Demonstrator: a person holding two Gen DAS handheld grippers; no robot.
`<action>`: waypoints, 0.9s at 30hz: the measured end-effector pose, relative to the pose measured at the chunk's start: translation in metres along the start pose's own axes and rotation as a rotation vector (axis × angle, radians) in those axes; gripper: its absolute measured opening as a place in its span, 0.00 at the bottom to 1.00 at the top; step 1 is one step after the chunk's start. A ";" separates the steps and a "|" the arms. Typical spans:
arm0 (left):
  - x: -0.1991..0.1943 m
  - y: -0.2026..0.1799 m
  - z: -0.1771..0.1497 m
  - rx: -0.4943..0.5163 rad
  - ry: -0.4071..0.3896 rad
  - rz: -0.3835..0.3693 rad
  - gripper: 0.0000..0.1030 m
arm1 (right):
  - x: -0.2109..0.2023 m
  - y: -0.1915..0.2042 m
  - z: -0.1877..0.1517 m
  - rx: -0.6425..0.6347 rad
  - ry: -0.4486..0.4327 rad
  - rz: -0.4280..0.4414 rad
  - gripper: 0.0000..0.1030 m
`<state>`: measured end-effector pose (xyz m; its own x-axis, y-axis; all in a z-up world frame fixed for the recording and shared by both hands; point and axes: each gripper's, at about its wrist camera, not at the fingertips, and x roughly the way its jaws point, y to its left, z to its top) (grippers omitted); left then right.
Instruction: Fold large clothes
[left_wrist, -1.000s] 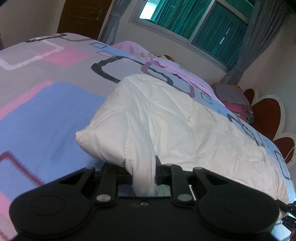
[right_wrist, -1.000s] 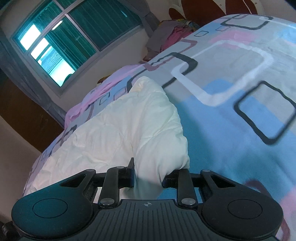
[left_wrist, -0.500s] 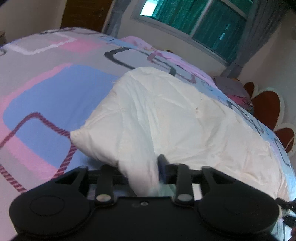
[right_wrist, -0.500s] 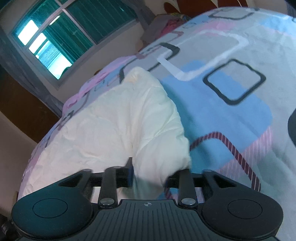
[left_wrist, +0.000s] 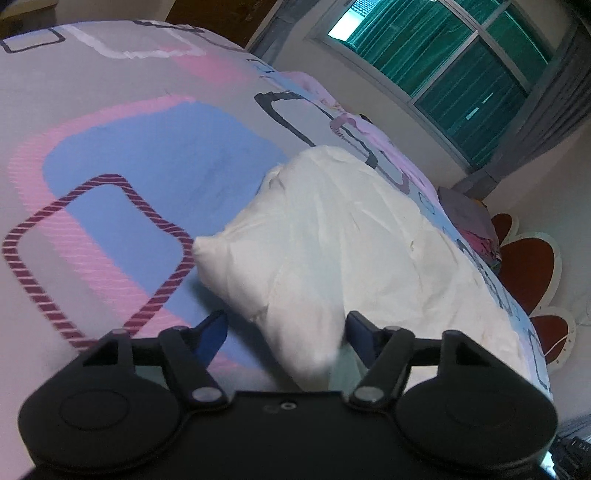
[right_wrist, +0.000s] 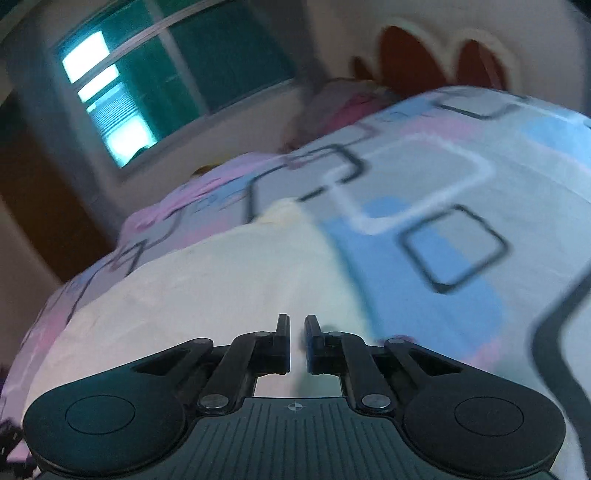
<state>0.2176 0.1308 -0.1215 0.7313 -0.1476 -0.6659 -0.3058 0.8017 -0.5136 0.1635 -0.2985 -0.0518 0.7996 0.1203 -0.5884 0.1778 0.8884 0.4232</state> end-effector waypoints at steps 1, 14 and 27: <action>0.004 0.001 0.002 -0.014 0.003 -0.005 0.62 | 0.006 0.016 0.000 -0.034 0.012 0.023 0.08; 0.015 0.006 0.010 -0.008 -0.002 -0.064 0.35 | 0.087 0.143 -0.033 -0.269 0.153 0.173 0.02; 0.021 -0.006 0.015 0.102 -0.003 -0.047 0.44 | 0.113 0.156 -0.049 -0.246 0.208 0.128 0.02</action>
<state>0.2440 0.1315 -0.1245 0.7454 -0.1849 -0.6405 -0.2072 0.8489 -0.4863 0.2539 -0.1244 -0.0857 0.6681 0.3028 -0.6797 -0.0803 0.9375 0.3387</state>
